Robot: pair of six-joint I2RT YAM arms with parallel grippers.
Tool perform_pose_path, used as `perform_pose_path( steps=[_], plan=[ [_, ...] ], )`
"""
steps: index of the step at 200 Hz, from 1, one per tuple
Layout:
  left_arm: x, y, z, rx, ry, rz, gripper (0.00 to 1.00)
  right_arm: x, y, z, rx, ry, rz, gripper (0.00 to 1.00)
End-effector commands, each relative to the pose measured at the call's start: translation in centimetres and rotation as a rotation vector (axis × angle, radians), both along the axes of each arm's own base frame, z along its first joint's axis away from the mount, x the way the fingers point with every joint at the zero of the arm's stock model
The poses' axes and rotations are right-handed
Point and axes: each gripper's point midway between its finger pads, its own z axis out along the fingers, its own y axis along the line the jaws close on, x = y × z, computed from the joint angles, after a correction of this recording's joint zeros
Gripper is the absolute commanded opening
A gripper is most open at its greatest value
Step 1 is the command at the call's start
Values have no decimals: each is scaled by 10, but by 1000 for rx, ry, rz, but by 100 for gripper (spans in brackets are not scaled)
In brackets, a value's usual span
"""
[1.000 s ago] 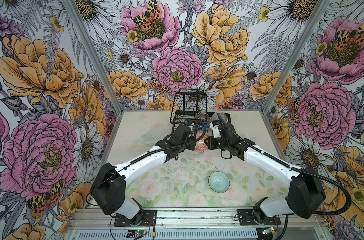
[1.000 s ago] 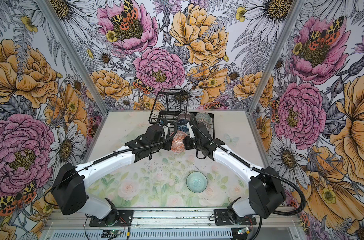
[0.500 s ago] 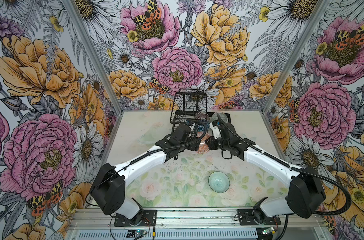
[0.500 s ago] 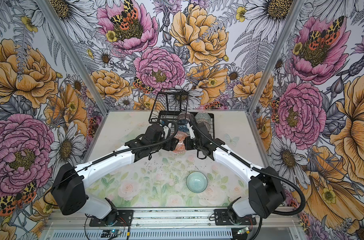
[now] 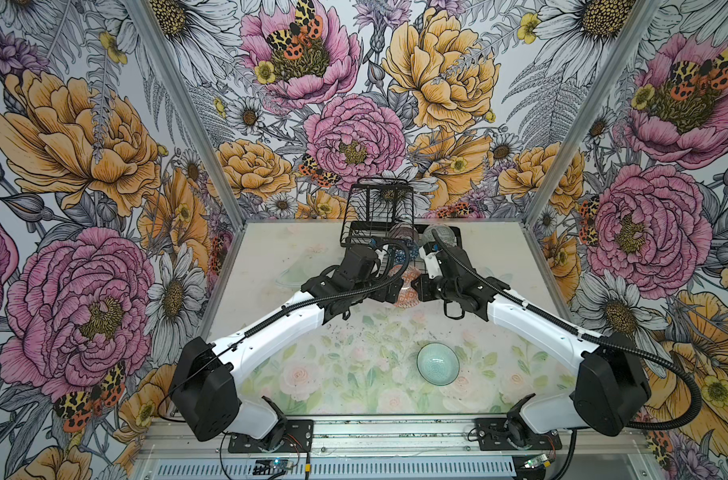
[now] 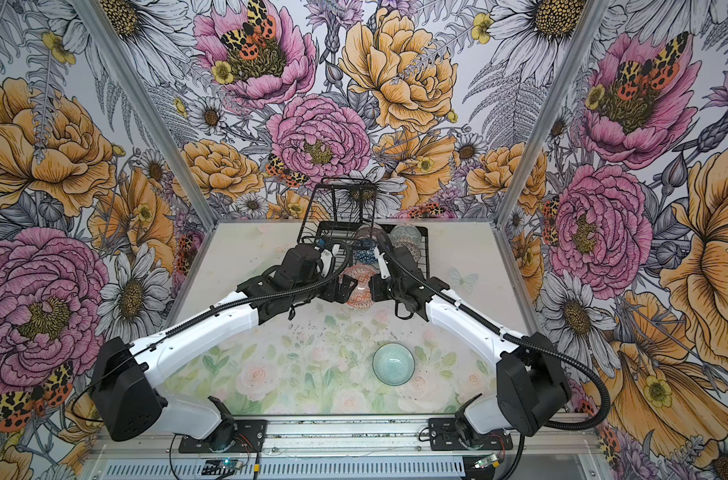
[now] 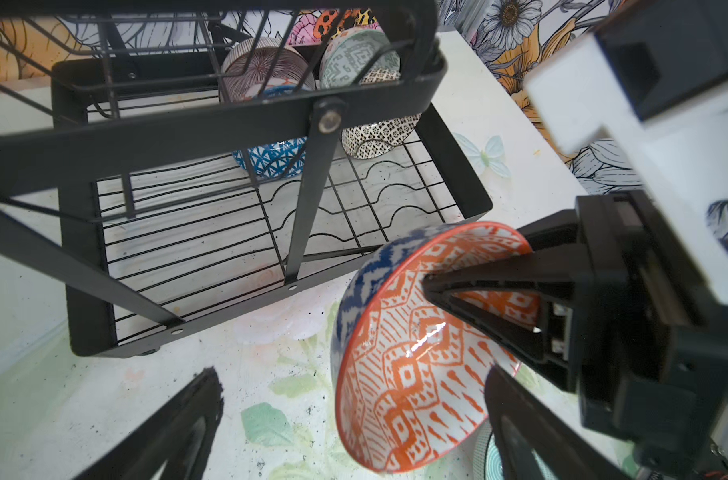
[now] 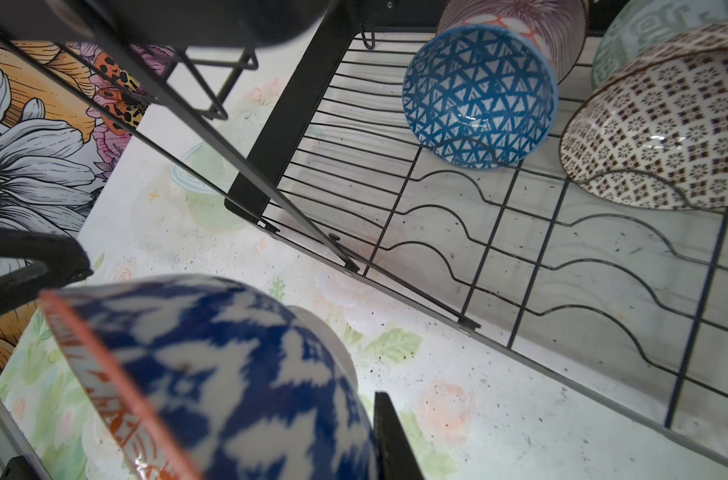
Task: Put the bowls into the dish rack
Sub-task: 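Close the right gripper on the orange-red bowl rim beside the left gripper, then carry the orange-red bowl into the rack with the right gripper while the left gripper releases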
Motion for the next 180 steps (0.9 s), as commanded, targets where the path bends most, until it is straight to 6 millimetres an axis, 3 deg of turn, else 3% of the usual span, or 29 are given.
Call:
perform_pose_path(
  steps=[1, 48, 83, 123, 180],
  plan=[
    [-11, 3, 15, -4, -4, -44, 99, 12, -6, 1, -30, -52, -16, 0],
    [-7, 23, 20, -6, -6, -16, 99, 29, -34, 6, -89, -105, -53, 0],
    [-4, 33, 17, 13, 6, -3, 99, 40, -62, 25, -154, -191, -102, 0],
    [1, 41, 12, 31, 19, 9, 99, 55, -91, 45, -351, -338, -153, 0],
    [9, 46, 10, 44, 19, 20, 99, 77, -104, 82, -542, -617, -154, 0]
  ],
)
